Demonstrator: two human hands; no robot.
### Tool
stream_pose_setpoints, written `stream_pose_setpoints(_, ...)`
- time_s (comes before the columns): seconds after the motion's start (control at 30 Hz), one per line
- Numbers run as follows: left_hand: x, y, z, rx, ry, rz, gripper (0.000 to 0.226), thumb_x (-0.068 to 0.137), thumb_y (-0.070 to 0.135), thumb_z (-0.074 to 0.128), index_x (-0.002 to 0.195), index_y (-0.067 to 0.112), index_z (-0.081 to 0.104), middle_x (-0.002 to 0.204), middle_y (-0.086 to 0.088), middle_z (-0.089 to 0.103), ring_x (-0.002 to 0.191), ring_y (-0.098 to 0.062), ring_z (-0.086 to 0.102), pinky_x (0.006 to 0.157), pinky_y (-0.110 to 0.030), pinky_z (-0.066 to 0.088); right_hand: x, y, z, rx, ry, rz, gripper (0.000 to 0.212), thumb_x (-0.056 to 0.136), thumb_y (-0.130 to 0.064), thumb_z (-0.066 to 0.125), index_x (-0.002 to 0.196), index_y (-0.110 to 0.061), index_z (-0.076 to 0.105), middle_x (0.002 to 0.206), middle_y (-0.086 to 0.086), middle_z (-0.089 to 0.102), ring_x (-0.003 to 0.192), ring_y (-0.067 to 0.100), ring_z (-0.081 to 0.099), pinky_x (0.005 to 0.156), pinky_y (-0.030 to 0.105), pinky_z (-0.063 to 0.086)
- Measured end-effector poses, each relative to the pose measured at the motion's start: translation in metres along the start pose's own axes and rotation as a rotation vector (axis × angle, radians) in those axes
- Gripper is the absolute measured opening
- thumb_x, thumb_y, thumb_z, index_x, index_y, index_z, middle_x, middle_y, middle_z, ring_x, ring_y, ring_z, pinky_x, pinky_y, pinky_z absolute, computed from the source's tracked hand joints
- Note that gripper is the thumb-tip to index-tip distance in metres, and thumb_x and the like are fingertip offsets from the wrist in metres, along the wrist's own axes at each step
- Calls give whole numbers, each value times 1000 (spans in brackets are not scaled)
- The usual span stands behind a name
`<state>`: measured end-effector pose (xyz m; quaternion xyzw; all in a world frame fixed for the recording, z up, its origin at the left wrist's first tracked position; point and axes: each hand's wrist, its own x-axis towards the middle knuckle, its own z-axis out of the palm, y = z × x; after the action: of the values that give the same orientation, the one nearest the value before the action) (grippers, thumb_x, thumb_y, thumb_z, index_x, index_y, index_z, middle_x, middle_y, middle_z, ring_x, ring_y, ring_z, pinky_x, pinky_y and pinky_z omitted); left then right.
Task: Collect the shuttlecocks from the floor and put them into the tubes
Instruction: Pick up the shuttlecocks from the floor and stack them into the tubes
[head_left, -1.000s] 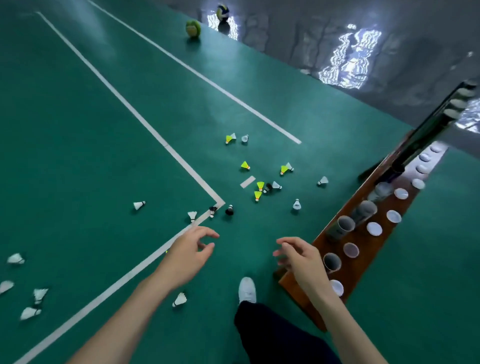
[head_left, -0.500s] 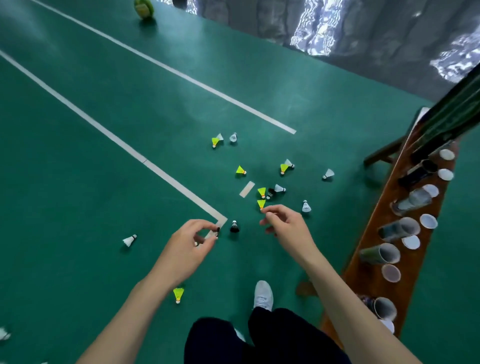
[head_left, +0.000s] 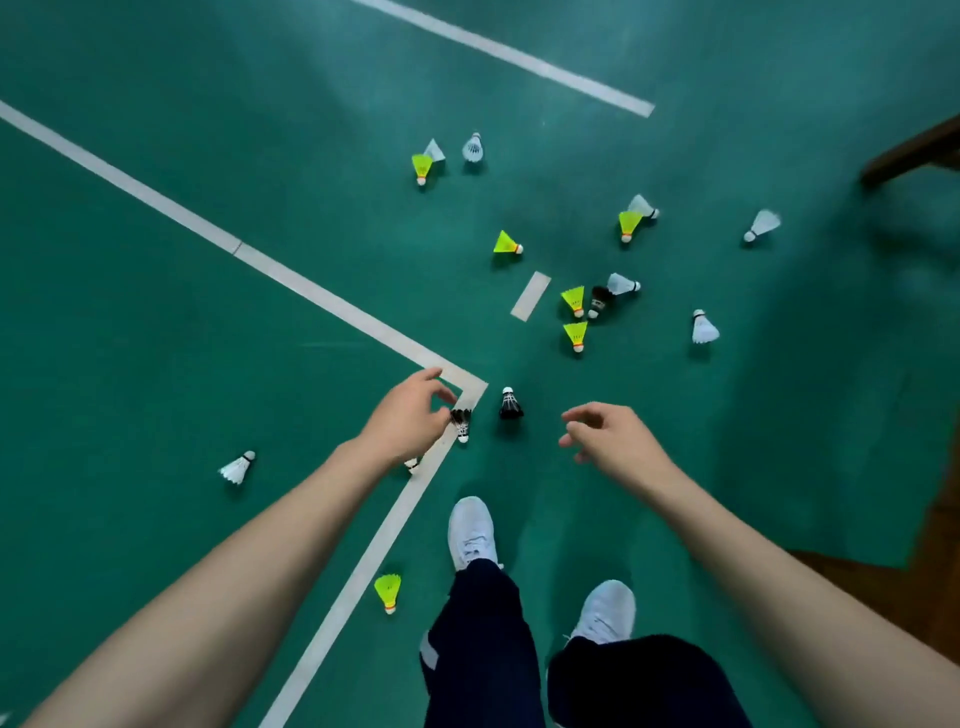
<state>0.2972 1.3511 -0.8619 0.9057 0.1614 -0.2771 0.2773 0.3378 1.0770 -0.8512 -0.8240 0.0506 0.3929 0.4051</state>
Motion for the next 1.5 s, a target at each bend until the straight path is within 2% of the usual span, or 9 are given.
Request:
stream_pose_setpoints(0.17,134,-100,132,159,-117,-64,26,94,21,56,112,23,74,166,1,26,122,-22,60,102,-29,42,157,102,99,-893,-184,-175,28,98,-24,50,110,-12,72,158,10,35,126,34,50,95,40,48)
stream_pose_setpoints(0.33,216,-157,221,257,-203,-75,36,92,21,57,127,26,65,170,-1,10,116,-30,63,96,-34,48,272,158,148,-1146,-302,-234,28,92,-9,47,111,-20,63,171,15,-12,131,38,41,86,43,41)
stream_pose_setpoints(0.53,286,-189,270,414,-320,-38,32,86,23,59,117,22,69,165,-8,21,120,-25,61,94,-37,52,368,201,180,-1268,-295,-348,47,98,-11,48,138,-34,57,170,9,-20,133,36,40,91,44,46)
stream_pose_setpoints(0.63,299,-194,283,452,-327,-37,24,81,18,51,92,14,73,114,-12,66,91,-26,58,85,-38,55,390,211,182,-1223,-287,-397,52,99,-9,47,147,-27,45,173,-5,-8,127,34,47,83,41,47)
stream_pose_setpoints(0.73,297,-185,279,411,-254,-48,21,76,14,48,75,21,68,79,-8,64,74,-25,50,73,-36,53,395,211,163,-1107,-154,-465,52,94,-2,48,143,-20,44,159,-2,40,116,32,54,72,39,45)
stream_pose_setpoints(0.93,247,-93,202,208,-15,31,20,86,14,65,94,24,81,98,1,78,95,-20,71,79,-25,51,303,180,79,-649,142,-253,29,100,-43,58,124,-29,67,100,14,67,96,37,66,71,39,50)
stream_pose_setpoints(1.17,113,87,35,77,84,240,33,81,17,80,76,29,49,75,6,64,73,-23,59,61,-30,36,100,85,-41,-289,376,-67,20,98,-33,62,115,-32,73,104,11,76,97,37,67,67,38,48)
stream_pose_setpoints(1.33,11,206,-72,-59,20,379,33,84,14,80,108,29,64,89,14,73,86,-9,69,76,-28,51,-47,14,-119,152,602,58,16,92,-31,73,106,-24,77,100,4,78,93,30,67,74,35,47)
stream_pose_setpoints(1.5,-76,314,-122,-49,-60,588,18,83,15,82,86,31,76,76,14,73,76,-10,67,76,-30,54,-191,-15,-163,484,823,145,17,97,-23,68,110,-15,77,96,3,79,81,20,69,79,34,52)
